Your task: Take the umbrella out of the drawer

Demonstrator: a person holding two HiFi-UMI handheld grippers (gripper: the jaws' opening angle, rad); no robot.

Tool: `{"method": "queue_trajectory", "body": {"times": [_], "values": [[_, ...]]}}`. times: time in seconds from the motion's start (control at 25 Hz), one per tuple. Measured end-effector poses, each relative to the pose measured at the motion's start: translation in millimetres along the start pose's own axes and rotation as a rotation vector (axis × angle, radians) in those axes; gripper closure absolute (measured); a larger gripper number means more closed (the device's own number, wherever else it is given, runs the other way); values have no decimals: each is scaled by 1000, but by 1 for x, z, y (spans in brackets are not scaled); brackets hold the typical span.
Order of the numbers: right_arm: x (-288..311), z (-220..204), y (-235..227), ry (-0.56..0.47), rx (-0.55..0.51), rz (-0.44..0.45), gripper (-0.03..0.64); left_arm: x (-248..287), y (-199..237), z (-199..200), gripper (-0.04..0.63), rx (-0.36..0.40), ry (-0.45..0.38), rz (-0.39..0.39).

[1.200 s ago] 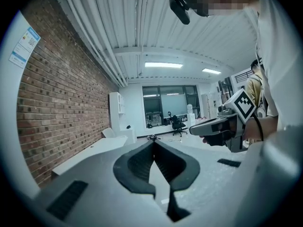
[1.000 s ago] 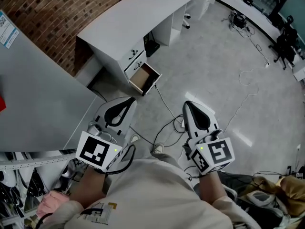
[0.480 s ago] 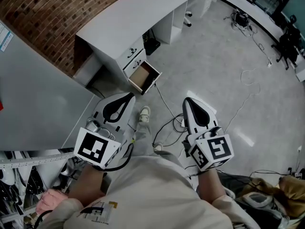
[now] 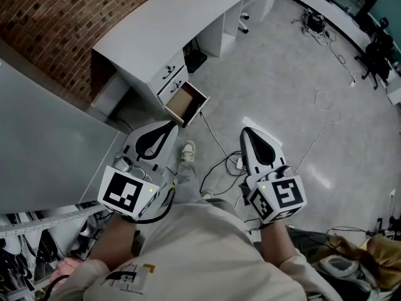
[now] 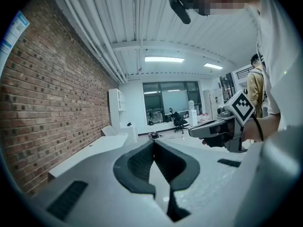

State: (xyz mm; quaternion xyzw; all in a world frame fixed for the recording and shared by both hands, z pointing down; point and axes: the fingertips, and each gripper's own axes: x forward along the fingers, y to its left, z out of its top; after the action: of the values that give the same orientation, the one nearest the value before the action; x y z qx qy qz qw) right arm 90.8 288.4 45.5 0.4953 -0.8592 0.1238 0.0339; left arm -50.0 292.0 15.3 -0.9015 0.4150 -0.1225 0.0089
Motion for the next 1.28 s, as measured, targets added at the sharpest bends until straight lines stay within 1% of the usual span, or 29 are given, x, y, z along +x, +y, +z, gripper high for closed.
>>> {"method": "queue_trajectory", "body": {"times": [0.24, 0.48, 0.76, 1.04, 1.28], "values": [[43, 0, -13, 24, 0, -18, 611, 33, 33, -8, 588, -14, 3, -35], [98, 6, -28, 55, -5, -37, 611, 70, 79, -14, 588, -21, 21, -73], [178, 29, -43, 71, -11, -55, 611, 119, 149, -7, 588, -18, 11, -98], [251, 49, -51, 72, -20, -96, 611, 157, 218, -10, 588, -41, 5, -133], [288, 67, -65, 65, -24, -150, 611, 186, 254, -5, 588, -37, -9, -185]]}}
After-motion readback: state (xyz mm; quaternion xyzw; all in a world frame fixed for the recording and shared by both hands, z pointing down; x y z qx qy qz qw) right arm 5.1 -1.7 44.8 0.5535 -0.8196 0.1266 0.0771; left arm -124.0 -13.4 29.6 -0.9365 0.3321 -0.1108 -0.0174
